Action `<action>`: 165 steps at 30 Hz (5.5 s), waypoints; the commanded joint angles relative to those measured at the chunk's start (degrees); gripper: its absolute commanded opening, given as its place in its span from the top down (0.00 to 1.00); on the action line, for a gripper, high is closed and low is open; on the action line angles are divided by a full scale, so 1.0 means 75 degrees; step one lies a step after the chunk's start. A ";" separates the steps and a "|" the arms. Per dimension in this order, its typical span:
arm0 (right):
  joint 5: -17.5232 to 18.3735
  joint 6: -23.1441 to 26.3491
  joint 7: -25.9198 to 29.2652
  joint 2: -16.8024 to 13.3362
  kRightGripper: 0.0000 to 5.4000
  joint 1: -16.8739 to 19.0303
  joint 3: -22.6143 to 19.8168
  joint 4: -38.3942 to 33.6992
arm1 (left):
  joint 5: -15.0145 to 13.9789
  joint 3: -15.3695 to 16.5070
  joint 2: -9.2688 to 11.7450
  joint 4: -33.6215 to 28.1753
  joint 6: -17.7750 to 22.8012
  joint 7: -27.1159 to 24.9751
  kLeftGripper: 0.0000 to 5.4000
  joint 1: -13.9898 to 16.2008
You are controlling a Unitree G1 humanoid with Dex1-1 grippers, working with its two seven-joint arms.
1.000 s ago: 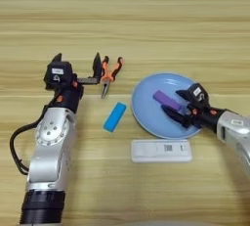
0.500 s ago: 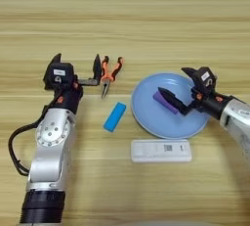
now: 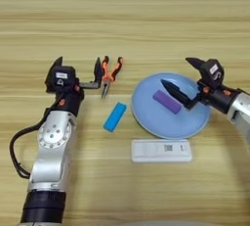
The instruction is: Move the objects on the table
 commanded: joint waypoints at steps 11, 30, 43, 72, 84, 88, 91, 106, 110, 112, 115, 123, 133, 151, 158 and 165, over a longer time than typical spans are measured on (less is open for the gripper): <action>0.0476 -0.2093 -0.0457 0.0843 0.00 0.0061 -0.0659 -0.0102 | 0.0163 -0.0217 0.0068 0.0546 -0.0083 -0.0191 0.00 -0.0302; -0.1292 -0.4432 -0.3545 0.1333 0.00 -0.0002 -0.1706 0.1087 | 0.0450 -0.0435 0.0050 0.1413 -0.0422 -0.0130 0.00 -0.1002; -0.1515 -0.4709 -0.3822 0.1309 0.00 0.0409 -0.1622 0.1273 | 0.0621 -0.0588 -0.0239 0.2457 -0.0471 0.0107 0.00 -0.1613; -0.1518 -0.4835 -0.4032 0.1476 0.00 0.0353 -0.1308 0.1459 | 0.0860 -0.0242 -0.0382 0.6992 -0.0661 0.0954 0.00 -0.3727; -0.1465 -0.4845 -0.4022 0.1459 0.00 0.0382 -0.1341 0.1472 | 0.0838 -0.0185 -0.0397 0.7301 -0.0736 0.1006 0.00 -0.3836; -0.1459 -0.4849 -0.4026 0.1463 0.00 0.0383 -0.1345 0.1477 | 0.0829 -0.0168 -0.0398 0.7336 -0.0738 0.0989 0.00 -0.3852; -0.1454 -0.4846 -0.4025 0.1463 0.00 0.0381 -0.1347 0.1471 | 0.0800 -0.0147 -0.0404 0.7359 -0.0715 0.0940 0.00 -0.3868; -0.1321 -0.4755 -0.4016 0.1488 0.00 0.0392 -0.1352 0.1325 | 0.0651 -0.0052 -0.0315 0.7765 0.0151 0.0468 0.19 -0.4189; -0.1256 -0.4702 -0.4024 0.1513 0.00 0.0392 -0.1350 0.1218 | 0.0769 -0.0124 -0.0172 0.7972 0.0358 0.0360 0.28 -0.4335; -0.1229 -0.4684 -0.4026 0.1530 0.00 0.0398 -0.1348 0.1168 | 0.0786 -0.0122 -0.0081 0.8136 0.0460 0.0306 0.32 -0.4421; -0.1184 -0.4646 -0.4037 0.1568 0.00 0.0398 -0.1340 0.1090 | 0.0782 -0.0115 0.0039 0.8337 0.0600 0.0204 0.36 -0.4522; -0.0991 -0.4467 -0.4018 0.1618 0.00 0.0348 -0.1353 0.0806 | 0.0833 -0.0150 0.0288 0.8705 0.0977 -0.0057 0.50 -0.4631; -0.0904 -0.4310 -0.4055 0.1644 0.00 0.0318 -0.1362 0.0588 | 0.0845 -0.0132 0.0593 0.8876 0.1128 -0.0349 0.57 -0.4766; -0.0886 -0.4321 -0.3993 0.1549 0.00 0.0242 -0.1441 0.0746 | 0.0609 0.0037 0.0640 0.7639 0.0809 -0.0494 0.57 -0.4563; -0.0892 -0.4316 -0.3946 0.1535 0.00 0.0251 -0.1422 0.0797 | 0.0660 -0.0161 0.0667 0.5562 0.1224 -0.0702 0.57 -0.3936; -0.0867 -0.4261 -0.3827 0.1491 0.00 0.0288 -0.1398 0.0833 | 0.0552 -0.0339 0.0695 0.3374 0.2028 -0.1085 0.57 -0.3267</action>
